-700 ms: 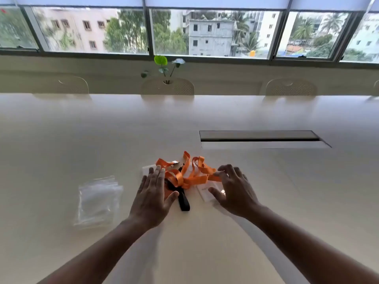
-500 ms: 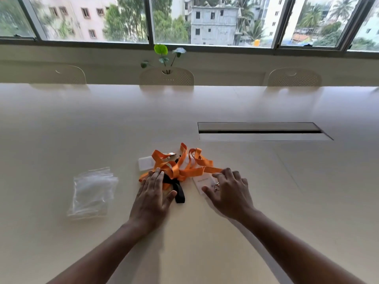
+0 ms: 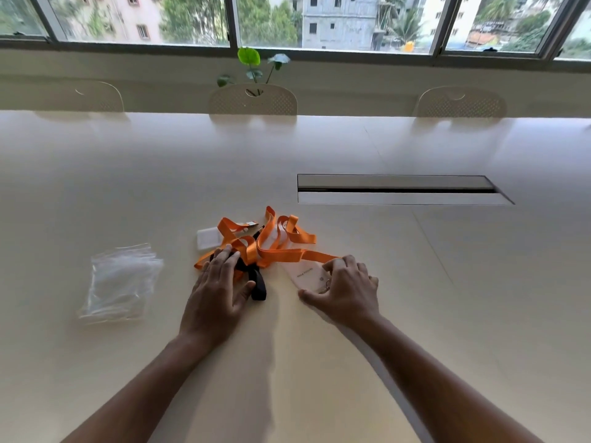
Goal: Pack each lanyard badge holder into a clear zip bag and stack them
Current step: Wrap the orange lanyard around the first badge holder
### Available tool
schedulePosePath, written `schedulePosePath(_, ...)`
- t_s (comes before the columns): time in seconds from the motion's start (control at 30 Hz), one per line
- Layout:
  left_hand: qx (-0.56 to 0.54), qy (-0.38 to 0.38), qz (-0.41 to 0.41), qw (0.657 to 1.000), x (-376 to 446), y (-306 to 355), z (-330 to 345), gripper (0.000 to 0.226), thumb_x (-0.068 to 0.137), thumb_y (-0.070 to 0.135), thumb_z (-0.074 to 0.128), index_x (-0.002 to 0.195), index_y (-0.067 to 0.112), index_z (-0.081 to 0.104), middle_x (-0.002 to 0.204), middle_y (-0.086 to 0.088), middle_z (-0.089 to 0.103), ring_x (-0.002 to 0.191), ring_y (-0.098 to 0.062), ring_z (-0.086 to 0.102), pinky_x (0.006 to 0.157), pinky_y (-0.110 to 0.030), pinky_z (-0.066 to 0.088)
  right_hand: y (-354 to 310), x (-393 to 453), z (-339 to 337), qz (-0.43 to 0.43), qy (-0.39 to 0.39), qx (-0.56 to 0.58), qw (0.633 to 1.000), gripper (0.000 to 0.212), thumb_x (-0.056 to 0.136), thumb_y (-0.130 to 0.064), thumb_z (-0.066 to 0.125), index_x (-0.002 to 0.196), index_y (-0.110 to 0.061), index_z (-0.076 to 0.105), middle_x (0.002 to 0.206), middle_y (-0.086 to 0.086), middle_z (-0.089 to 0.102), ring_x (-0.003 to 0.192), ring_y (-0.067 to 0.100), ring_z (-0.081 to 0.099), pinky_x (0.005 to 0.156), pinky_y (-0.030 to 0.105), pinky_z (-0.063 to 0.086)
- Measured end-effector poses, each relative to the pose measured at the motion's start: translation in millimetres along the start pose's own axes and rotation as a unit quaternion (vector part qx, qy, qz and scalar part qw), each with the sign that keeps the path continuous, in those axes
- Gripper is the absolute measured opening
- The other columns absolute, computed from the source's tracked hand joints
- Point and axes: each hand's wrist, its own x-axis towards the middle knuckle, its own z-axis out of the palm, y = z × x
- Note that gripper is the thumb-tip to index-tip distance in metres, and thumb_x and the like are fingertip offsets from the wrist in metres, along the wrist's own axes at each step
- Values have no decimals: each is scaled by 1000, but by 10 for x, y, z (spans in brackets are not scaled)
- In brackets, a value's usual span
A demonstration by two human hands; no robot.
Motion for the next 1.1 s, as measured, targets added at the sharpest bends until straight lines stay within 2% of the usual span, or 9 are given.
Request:
schedulePosePath(0.2, -103, 83, 60, 989, 46, 483, 93, 58, 99, 46, 53, 146, 15, 42, 158, -3, 39, 149, -21, 33, 115, -43, 40, 251, -32, -218, -63, -2, 98, 993, 64, 72, -51, 83, 119, -33, 44, 107, -5, 67, 94, 18, 63, 85, 41, 55)
schedulePosePath(0.4, -127, -45, 152, 979, 245, 903, 114, 63, 95, 45, 63, 151, 28, 38, 158, 6, 41, 149, -13, 33, 112, -46, 46, 363, -102, -515, -146, 14, 211, 966, 38, 78, -23, 89, 107, -24, 65, 96, -9, 72, 87, 9, 67, 82, 37, 57)
schedulePosePath(0.5, -134, -50, 182, 973, 307, 1047, 131, 58, 94, 58, 55, 143, 28, 50, 154, 11, 42, 146, -3, 28, 114, -25, 34, 364, -113, -707, -183, 12, 269, 946, 31, 79, -22, 88, 102, -29, 68, 97, -13, 74, 89, 7, 69, 82, 30, 57)
schedulePosePath(0.6, -187, -41, 157, 969, 329, 1109, 145, 35, 96, 40, 64, 125, 20, 66, 130, 2, 67, 125, -5, 56, 94, 0, 36, 356, -101, -852, -200, 33, 304, 931, 25, 80, -23, 87, 97, -31, 69, 94, -16, 75, 89, 8, 71, 82, 29, 57)
schedulePosePath(0.73, -321, -76, 105, 938, 410, 1132, 64, 17, 96, 28, 65, 108, 17, 68, 96, 2, 73, 87, -12, 71, 70, -36, 62, 377, -22, -993, -205, 30, 319, 925, 23, 80, -23, 88, 98, -23, 73, 95, -11, 76, 90, 12, 72, 84, 33, 58)
schedulePosePath(0.83, -289, -62, 111, 949, 479, 1111, 2, 6, 96, 28, 66, 99, 29, 61, 90, 9, 67, 84, -8, 67, 67, -37, 61, 395, 69, -1077, -223, 9, 246, 943, 24, 83, -18, 85, 103, -22, 73, 97, -13, 76, 89, 5, 71, 86, 34, 59)
schedulePosePath(0.93, -255, -39, 103, 961, 530, 1055, -14, 13, 98, 30, 61, 100, 37, 50, 92, 11, 61, 83, -6, 63, 65, -26, 58, 409, 190, -1173, -212, 23, 200, 956, 20, 87, -11, 79, 104, -20, 74, 89, -13, 76, 81, 5, 73, 80, 38, 61)
schedulePosePath(1.0, -249, -17, 96, 964, 563, 1032, -38, 31, 100, 21, 60, 108, 47, 47, 102, 20, 59, 93, 0, 61, 69, -16, 54, 403, 262, -1244, -196, -2, 252, 948, 17, 90, -4, 74, 102, -16, 74, 83, -8, 77, 78, 11, 76, 75, 34, 64)
schedulePosePath(1.1, -268, -18, 107, 957, 586, 1062, -90, 65, 99, 2, 56, 131, 58, 42, 128, 35, 45, 113, 27, 45, 75, 5, 40, 344, 316, -1297, -172, -67, 368, 911, 13, 98, -5, 64, 100, -14, 73, 76, -2, 75, 68, 14, 73, 68, 27, 62)
